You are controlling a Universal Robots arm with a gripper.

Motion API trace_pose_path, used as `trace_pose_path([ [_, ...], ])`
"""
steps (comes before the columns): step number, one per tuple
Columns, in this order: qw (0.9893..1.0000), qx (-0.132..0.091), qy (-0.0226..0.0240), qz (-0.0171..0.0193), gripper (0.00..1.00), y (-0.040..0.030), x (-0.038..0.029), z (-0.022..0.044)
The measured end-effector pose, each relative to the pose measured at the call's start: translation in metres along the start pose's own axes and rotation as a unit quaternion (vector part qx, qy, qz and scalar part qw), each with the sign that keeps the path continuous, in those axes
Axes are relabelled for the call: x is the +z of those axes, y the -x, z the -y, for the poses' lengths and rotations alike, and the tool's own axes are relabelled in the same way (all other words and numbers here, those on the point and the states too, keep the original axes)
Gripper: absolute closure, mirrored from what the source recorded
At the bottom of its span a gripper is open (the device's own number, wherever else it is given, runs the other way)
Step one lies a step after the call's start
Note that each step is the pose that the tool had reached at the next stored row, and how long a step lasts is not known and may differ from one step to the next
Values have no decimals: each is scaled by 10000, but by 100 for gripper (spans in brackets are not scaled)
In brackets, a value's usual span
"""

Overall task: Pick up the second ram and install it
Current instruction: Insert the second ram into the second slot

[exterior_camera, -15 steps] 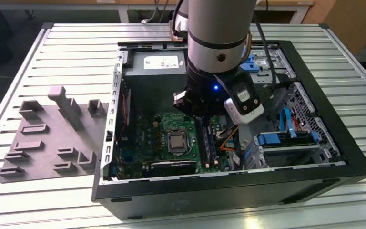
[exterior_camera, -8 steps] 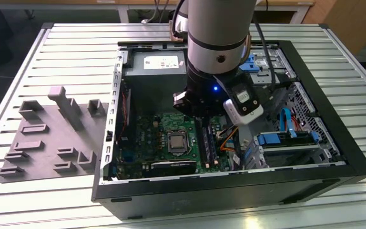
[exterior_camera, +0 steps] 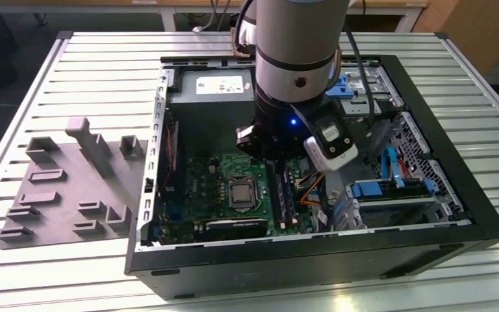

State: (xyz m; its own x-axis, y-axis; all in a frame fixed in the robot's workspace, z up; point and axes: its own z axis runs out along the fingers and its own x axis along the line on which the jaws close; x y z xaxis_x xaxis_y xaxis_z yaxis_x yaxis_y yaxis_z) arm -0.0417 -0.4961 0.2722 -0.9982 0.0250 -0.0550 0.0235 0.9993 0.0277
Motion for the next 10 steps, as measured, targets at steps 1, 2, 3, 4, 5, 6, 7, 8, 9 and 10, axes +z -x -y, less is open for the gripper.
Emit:
trace_pose_path([
  [1,10000,3,-1,0,89,-1,3,0],
  [2,10000,5,0,0,89,-1,8,0],
  [3,10000,8,-1,0,89,-1,12,0],
  [4,10000,10,-1,0,89,-1,17,-1],
  [5,10000,12,-1,0,89,-1,21,-1],
  [6,10000,14,-1,0,89,-2,25,-1],
  [7,10000,16,-1,0,89,-2,30,-1],
  [8,10000,18,-1,0,89,-2,34,-1],
  [9,10000,20,-2,0,89,-2,38,-2],
  [10,10000,22,-2,0,89,-3,42,-2],
])
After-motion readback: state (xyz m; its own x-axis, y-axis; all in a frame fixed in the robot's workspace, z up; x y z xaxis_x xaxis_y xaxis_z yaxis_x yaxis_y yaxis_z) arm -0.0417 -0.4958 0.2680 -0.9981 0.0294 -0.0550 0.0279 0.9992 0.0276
